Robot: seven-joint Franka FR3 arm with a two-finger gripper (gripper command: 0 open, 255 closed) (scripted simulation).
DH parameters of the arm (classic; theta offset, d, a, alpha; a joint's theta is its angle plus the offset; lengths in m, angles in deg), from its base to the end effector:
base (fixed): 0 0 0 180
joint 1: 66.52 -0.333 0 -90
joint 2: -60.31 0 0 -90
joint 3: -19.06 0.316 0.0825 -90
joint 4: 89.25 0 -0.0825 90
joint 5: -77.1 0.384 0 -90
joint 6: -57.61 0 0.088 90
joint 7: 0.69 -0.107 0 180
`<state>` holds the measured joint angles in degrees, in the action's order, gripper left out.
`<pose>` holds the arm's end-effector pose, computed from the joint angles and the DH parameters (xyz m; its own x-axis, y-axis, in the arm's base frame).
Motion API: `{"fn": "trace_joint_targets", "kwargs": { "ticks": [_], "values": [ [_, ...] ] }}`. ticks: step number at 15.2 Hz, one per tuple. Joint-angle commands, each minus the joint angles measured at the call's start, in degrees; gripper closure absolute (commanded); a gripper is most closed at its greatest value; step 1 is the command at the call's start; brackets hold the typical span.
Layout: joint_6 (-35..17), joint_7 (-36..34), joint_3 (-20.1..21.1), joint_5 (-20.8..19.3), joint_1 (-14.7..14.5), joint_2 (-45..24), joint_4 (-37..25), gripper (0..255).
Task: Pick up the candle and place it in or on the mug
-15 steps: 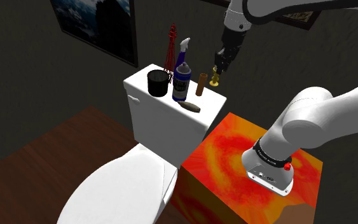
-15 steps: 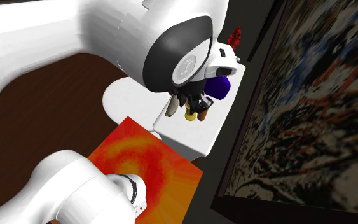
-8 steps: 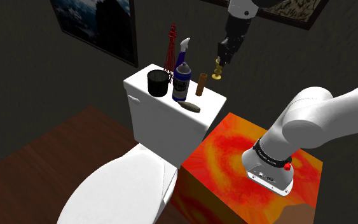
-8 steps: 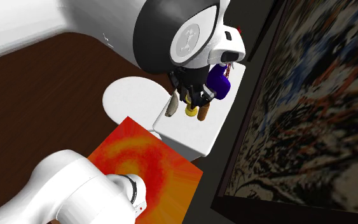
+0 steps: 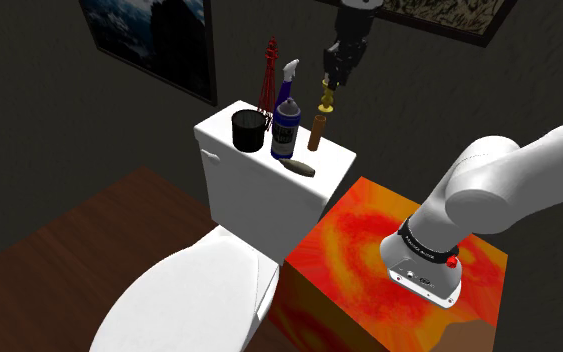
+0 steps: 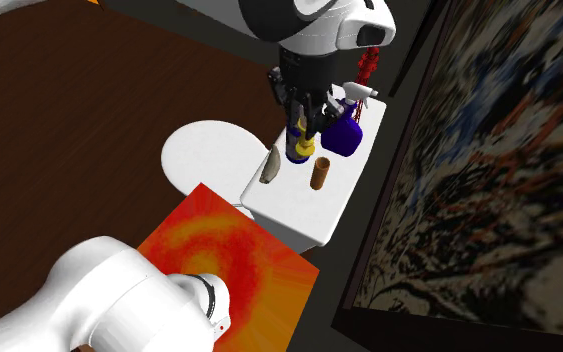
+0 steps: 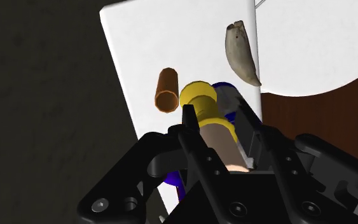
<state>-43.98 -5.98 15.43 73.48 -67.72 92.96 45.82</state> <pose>0.3778 -0.0246 0.5328 0.9937 -0.1113 -0.0127 -0.1109 -0.9934 0.0288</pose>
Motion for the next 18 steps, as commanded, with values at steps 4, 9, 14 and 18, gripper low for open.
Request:
{"fn": "trace_joint_targets", "kwargs": {
  "ticks": [4,9,14,18],
  "values": [
    [-0.8,-3.1,2.3,1.6,-1.6,-10.7,-9.7,255],
    [0.1,-5.8,4.1,2.2,-2.7,-21.2,-21.1,255],
    [2.8,-8.4,5.7,2.2,-3.9,-32.7,-35.1,255],
    [-0.3,-8.5,5.6,2.2,-3.9,-32.6,-32.0,255]
  ]
}}
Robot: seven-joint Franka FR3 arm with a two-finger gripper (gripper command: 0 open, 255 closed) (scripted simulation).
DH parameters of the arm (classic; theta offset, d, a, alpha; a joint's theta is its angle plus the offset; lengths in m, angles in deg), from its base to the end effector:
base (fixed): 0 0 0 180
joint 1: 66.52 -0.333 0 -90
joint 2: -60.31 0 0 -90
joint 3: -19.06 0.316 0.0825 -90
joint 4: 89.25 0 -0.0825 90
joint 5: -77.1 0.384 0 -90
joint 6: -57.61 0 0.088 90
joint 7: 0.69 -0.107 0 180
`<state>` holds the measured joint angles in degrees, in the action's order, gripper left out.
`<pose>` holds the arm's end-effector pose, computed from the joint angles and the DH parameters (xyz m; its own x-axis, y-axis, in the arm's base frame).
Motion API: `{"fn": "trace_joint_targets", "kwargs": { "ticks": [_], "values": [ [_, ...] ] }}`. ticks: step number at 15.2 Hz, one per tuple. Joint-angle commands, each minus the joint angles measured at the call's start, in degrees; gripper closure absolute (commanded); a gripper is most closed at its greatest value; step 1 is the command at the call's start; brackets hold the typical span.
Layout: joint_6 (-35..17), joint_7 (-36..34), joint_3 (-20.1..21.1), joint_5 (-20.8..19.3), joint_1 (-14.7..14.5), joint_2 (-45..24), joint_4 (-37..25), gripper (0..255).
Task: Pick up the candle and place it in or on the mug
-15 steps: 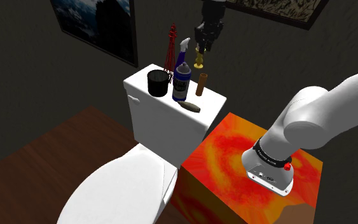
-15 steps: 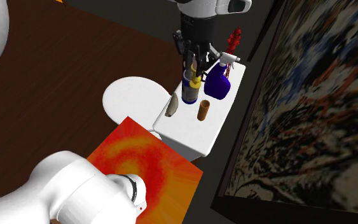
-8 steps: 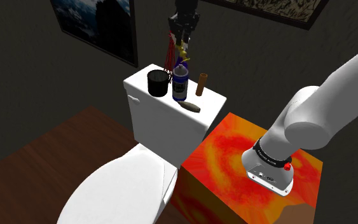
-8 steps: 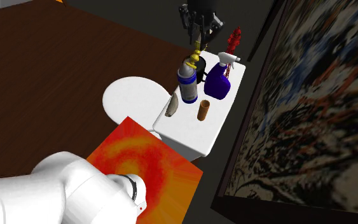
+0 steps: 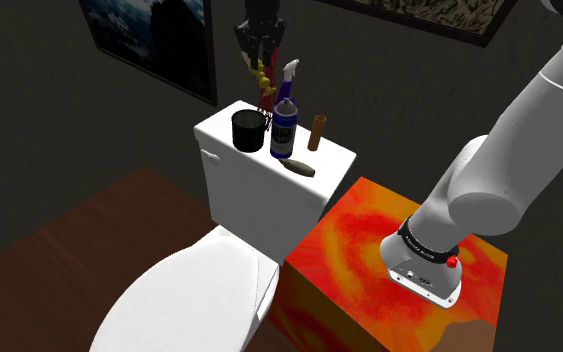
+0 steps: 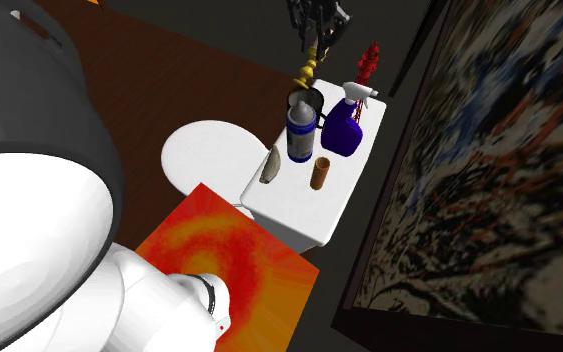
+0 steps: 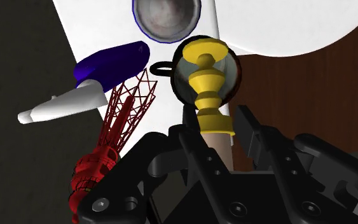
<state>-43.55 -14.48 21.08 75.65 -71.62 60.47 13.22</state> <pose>0.5562 0.0672 0.5392 0.9937 -0.1112 -0.0136 -0.1108 -0.9934 0.0289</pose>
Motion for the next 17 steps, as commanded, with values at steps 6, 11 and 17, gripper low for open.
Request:
{"fn": "trace_joint_targets", "kwargs": {
  "ticks": [6,11,17],
  "values": [
    [-5.3,-0.1,0.0,0.0,0.0,-0.4,4.8,255],
    [-9.1,-0.2,0.0,-0.1,0.0,-1.0,8.0,255],
    [-11.8,-0.3,0.0,-0.2,0.0,-1.7,10.1,255]
  ]
}}
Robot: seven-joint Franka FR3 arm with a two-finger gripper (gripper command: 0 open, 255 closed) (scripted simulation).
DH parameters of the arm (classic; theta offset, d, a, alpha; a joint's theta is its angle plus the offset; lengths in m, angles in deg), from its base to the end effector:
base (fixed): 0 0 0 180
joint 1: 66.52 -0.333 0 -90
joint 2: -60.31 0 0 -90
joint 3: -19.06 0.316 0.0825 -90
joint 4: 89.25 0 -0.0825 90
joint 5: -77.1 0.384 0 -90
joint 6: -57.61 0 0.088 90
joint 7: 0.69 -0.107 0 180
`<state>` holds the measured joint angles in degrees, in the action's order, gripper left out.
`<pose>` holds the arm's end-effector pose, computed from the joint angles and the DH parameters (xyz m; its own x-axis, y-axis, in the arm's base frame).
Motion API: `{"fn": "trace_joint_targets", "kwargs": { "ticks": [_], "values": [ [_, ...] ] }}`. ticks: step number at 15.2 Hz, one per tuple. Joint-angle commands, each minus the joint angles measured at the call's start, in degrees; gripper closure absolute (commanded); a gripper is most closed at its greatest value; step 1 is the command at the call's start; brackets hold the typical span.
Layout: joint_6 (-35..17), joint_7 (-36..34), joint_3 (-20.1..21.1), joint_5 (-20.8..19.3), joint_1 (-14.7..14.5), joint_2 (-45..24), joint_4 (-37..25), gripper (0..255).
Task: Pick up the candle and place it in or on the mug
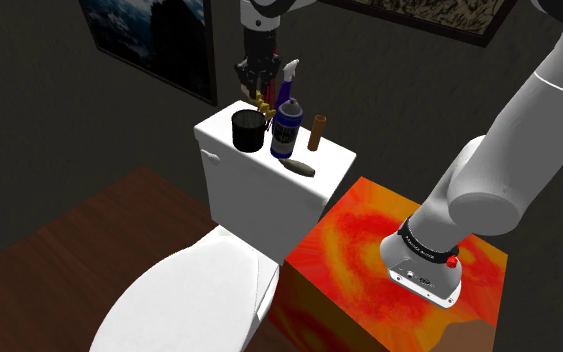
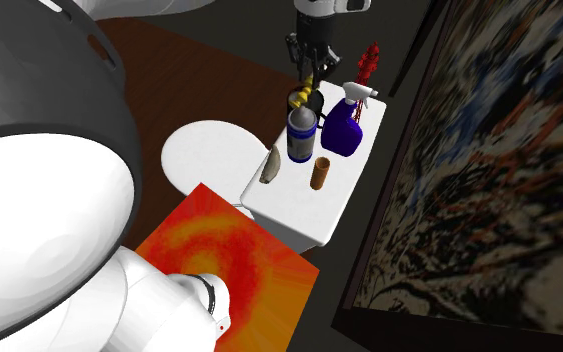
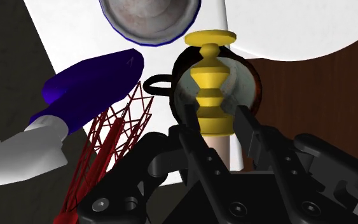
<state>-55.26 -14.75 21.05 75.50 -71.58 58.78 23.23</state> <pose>0.5571 0.0670 0.4571 0.9937 -0.1112 -0.0134 -0.1108 -0.9934 0.0287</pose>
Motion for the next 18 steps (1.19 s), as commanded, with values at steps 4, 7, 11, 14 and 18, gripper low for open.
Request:
{"fn": "trace_joint_targets", "kwargs": {
  "ticks": [4,7,11,14,18],
  "values": [
    [-0.1,0.0,0.0,0.0,0.0,0.0,0.1,255],
    [-0.1,0.0,0.0,0.0,0.0,0.0,0.1,0],
    [-0.1,0.0,0.0,0.0,0.0,0.0,0.1,0],
    [3.6,0.0,0.0,0.1,0.0,0.7,-2.9,0],
    [7.0,0.1,0.1,0.1,-0.1,1.1,-5.9,0]
  ]
}}
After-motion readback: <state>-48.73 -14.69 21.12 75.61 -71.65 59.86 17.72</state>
